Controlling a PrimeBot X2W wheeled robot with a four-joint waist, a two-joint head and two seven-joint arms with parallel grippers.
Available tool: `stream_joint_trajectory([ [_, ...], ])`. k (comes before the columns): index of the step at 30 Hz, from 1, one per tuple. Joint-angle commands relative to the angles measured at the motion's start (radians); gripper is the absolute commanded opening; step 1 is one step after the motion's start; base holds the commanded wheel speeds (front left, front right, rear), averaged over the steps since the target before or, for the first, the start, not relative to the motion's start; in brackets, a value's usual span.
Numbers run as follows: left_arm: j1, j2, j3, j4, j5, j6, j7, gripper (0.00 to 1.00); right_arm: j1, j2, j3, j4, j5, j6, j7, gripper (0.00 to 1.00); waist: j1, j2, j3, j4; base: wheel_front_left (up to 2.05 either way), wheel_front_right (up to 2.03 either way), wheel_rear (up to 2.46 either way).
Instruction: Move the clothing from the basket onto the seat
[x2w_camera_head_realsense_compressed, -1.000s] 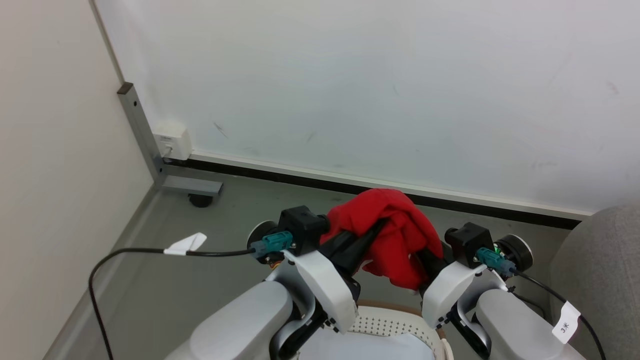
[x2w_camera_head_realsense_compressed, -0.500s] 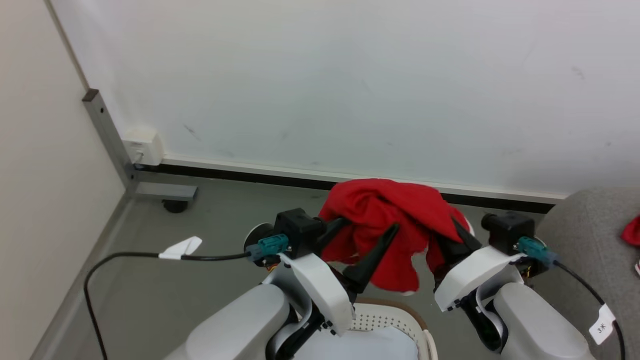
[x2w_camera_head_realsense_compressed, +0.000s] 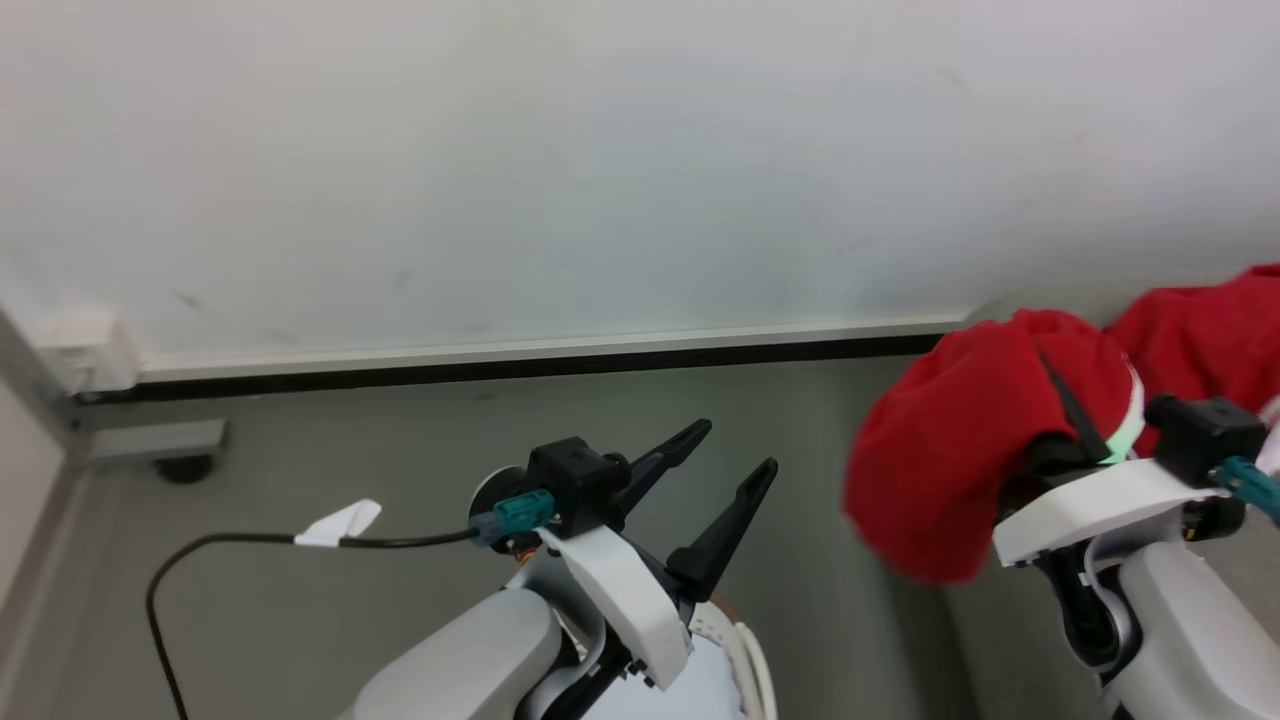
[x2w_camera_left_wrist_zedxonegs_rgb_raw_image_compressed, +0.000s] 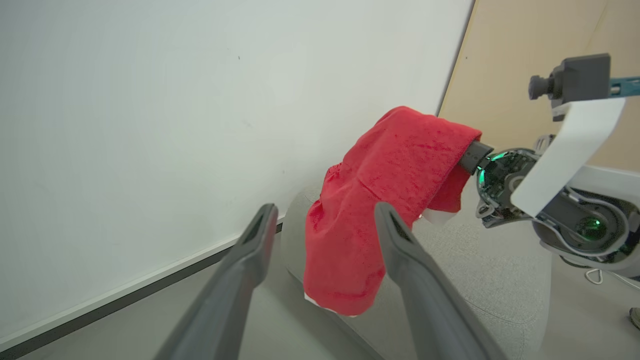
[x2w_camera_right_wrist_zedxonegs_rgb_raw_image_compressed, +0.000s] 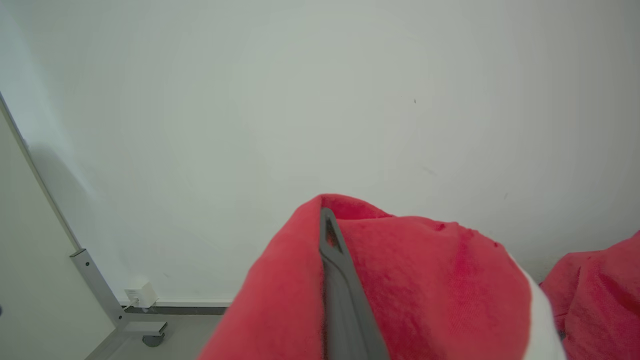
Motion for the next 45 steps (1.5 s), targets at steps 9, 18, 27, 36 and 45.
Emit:
stream_joint_trajectory([
  [9,0.023,0.012,0.017,-0.031,0.030,-0.005,-0.034,1.00,0.089,-0.054,-0.115,-0.121,-0.017,-0.002,-0.003,0.00,-0.0001,0.0000,0.032,-0.182,0.00,0.00,0.00],
  [18,0.048,0.004,0.054,-0.035,0.072,-0.017,-0.041,1.00,0.214,-0.044,-0.195,-0.260,-0.047,-0.002,0.004,0.00,-0.0001,0.0000,0.034,-0.252,0.00,0.00,0.00],
  [27,0.064,-0.015,0.076,-0.026,0.105,-0.035,-0.042,1.00,0.246,-0.015,-0.240,-0.332,-0.073,-0.002,0.046,0.00,-0.0001,0.0000,0.037,-0.262,0.00,0.00,0.00],
  [36,0.051,-0.008,0.075,-0.049,0.133,-0.059,-0.042,1.00,0.168,-0.052,-0.343,-0.387,-0.116,-0.002,0.096,0.00,-0.0001,0.0000,0.102,-0.231,0.00,0.00,0.00],
  [45,0.013,0.073,0.076,-0.118,0.136,-0.072,-0.017,1.00,0.043,-0.114,-0.565,-0.444,-0.157,-0.002,0.184,0.00,-0.0001,0.0000,0.273,-0.195,0.00,0.00,0.00],
])
